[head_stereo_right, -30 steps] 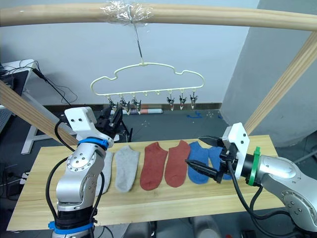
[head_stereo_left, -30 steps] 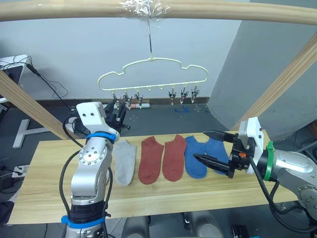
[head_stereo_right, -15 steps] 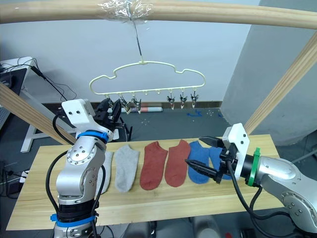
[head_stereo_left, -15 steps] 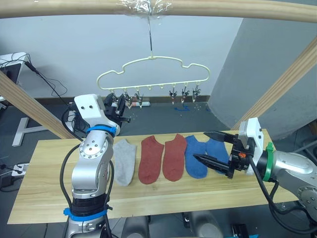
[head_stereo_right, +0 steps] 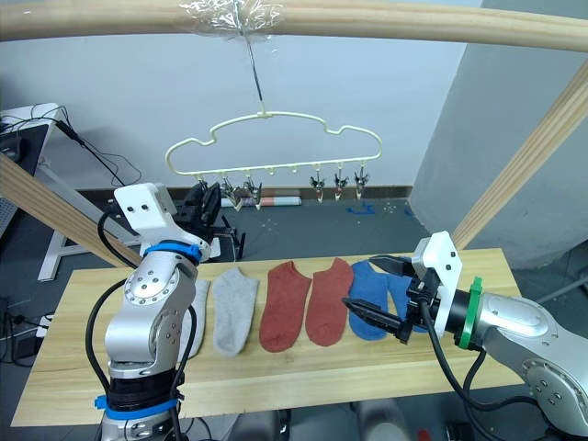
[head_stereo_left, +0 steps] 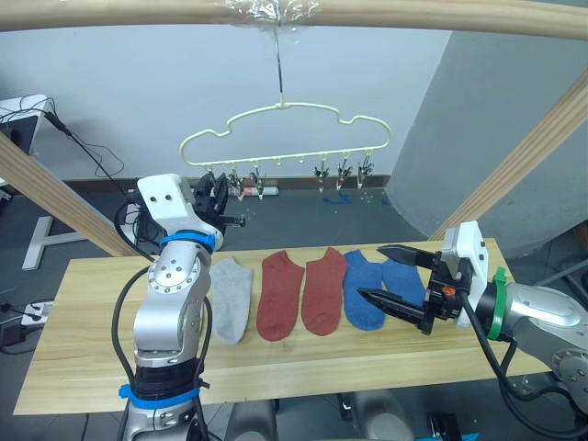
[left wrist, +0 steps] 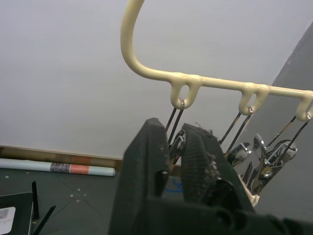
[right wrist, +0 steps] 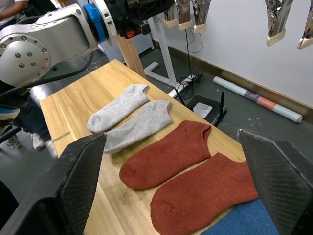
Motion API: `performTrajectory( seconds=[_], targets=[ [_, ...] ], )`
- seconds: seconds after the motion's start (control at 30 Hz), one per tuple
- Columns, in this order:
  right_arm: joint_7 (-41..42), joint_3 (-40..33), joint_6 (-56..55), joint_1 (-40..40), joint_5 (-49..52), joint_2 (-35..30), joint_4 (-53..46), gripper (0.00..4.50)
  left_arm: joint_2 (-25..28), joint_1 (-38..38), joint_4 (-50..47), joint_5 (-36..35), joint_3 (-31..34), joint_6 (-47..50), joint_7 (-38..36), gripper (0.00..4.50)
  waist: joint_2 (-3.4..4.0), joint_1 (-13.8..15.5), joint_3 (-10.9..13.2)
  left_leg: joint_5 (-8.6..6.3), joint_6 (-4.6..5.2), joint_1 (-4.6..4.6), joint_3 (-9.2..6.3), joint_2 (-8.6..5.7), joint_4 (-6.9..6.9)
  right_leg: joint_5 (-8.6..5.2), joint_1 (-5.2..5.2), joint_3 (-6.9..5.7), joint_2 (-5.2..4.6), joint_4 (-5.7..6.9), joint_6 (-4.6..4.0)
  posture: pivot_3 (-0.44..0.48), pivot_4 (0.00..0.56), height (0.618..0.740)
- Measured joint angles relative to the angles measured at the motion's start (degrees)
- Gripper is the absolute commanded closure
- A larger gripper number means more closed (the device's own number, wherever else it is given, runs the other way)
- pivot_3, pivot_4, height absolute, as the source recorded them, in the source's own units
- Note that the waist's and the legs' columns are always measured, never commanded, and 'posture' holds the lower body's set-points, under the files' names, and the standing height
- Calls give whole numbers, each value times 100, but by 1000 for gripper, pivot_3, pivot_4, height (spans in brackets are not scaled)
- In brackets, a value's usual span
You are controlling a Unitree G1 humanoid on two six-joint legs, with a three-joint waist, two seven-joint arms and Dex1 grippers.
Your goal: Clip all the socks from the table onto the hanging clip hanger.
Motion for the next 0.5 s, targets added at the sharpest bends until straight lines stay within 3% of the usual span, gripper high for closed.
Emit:
performTrajectory(
  seconds=[0.5],
  targets=[
    [-25, -170, 40, -201, 210, -52, -14, 0, 60, -48, -10, -40, 97, 14, -72, 4488, -2, -3, 63, 0, 0, -4, 2, 0, -1, 0, -6, 1, 0, 0, 1, -224, 308, 740]
  ],
)
